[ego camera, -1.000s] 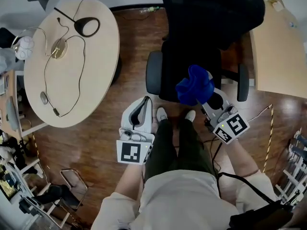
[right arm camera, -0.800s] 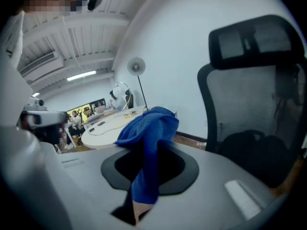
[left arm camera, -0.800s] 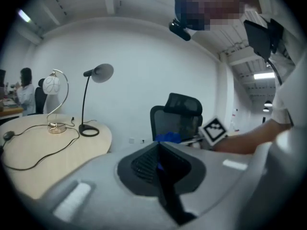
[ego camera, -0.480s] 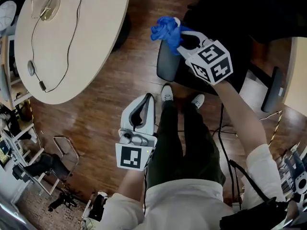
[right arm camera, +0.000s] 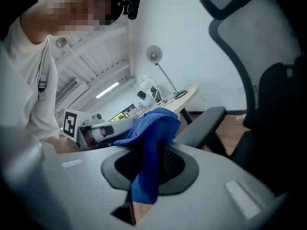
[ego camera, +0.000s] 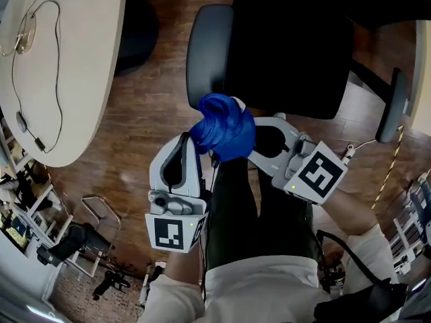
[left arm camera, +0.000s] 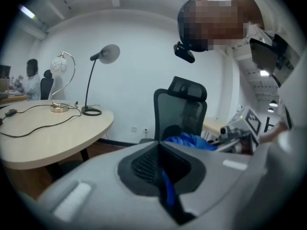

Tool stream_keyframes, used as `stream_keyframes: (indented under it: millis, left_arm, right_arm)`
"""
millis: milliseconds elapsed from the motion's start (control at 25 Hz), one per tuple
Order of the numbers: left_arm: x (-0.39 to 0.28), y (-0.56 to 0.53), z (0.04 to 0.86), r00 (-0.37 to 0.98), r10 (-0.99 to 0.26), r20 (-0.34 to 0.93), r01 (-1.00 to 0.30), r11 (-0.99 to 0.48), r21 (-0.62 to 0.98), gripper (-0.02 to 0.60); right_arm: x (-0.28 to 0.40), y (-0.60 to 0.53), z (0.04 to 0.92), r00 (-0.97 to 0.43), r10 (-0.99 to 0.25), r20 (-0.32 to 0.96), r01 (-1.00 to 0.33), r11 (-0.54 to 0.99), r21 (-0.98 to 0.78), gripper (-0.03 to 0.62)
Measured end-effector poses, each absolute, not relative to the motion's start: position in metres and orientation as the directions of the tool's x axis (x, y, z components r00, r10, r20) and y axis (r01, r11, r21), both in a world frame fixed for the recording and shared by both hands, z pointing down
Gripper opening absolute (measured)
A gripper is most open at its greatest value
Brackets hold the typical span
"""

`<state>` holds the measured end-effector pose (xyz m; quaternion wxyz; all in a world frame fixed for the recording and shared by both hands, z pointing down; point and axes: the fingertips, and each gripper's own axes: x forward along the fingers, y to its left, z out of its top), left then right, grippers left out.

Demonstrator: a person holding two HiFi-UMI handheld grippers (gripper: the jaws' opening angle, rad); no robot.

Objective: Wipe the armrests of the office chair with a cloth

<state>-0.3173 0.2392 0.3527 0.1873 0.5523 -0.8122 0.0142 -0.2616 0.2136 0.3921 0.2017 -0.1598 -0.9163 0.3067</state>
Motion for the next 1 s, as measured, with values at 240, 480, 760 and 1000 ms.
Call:
stream_keyframes:
  millis: [240, 480, 760, 1000]
  left_arm:
    - [-0.304, 0.228, 0.364, -0.274, -0.896, 0.350, -0.914, 0.356, 0.194, -0.008]
    - [-0.304, 0.229, 0.367, -0.277, -0.887, 0.371, -0.907, 0.369, 0.205, -0.008]
    - [-0.302, 0.246, 0.378, -0.256, -0.866, 0.429, -0.916, 0.359, 0.178, -0.008]
    - [-0.292, 0.194, 0.364, -0.178, -0.914, 0.365, -0.952, 0.254, 0.173, -0.008]
  right_arm:
    - [-0.295, 0.104, 0.488, -0.872, 0.240, 0.426, 0.005, 0.875, -0.484, 0.072]
    - [-0.351, 0.104, 0.613, -0.798, 0.247, 0.549, -0.088, 0.854, -0.512, 0.072]
    - [-0.365, 0.087, 0.714, -0.739, 0.232, 0.633, -0.242, 0.785, -0.571, 0.072]
    - [-0.270, 0.070, 0.544, -0.919, 0.044, 0.391, -0.200, 0.803, -0.562, 0.072]
